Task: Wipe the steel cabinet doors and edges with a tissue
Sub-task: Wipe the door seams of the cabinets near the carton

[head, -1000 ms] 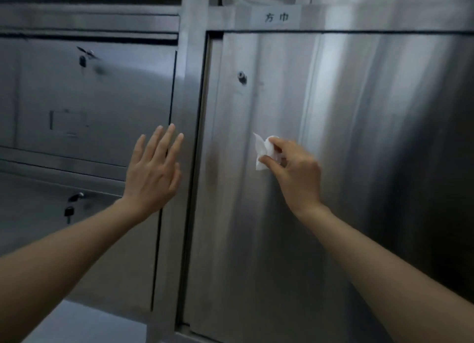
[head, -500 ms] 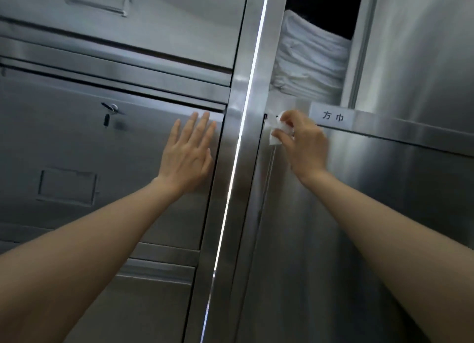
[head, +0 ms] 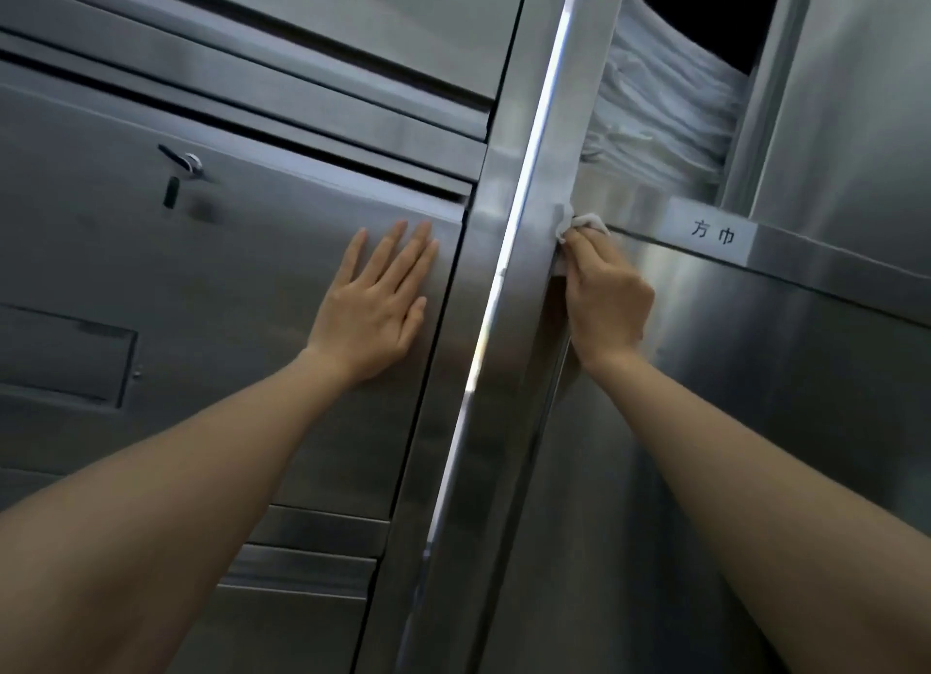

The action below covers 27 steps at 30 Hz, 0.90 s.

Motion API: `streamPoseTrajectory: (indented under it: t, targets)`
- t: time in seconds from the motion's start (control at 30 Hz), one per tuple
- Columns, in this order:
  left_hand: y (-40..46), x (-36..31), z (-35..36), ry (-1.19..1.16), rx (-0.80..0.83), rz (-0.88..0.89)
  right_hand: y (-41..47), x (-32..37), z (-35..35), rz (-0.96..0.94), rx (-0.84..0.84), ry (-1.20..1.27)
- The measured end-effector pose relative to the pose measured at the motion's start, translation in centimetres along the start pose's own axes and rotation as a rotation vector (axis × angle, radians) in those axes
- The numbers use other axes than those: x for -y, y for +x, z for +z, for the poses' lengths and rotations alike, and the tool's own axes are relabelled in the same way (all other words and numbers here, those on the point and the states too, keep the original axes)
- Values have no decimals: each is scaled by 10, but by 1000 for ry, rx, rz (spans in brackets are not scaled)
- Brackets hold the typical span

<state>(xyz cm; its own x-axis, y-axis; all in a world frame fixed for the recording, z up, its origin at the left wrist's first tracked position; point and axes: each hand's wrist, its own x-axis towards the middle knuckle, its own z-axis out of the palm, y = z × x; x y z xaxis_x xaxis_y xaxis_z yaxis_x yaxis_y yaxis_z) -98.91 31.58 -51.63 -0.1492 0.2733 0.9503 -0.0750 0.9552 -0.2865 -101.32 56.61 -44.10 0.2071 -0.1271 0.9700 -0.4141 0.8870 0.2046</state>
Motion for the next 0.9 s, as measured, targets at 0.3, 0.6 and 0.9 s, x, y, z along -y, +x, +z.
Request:
streamPoseTrajectory:
  t: [0.3, 0.6, 0.9]
  targets:
    - [2, -1, -11, 54, 4, 12, -109, 26, -15, -24, 181, 73]
    - [-1, -1, -10, 74, 20, 10, -23, 25, -12, 105, 395, 125]
    - [-2, -2, -10, 62, 53, -12, -81, 35, -32, 46, 531, 69]
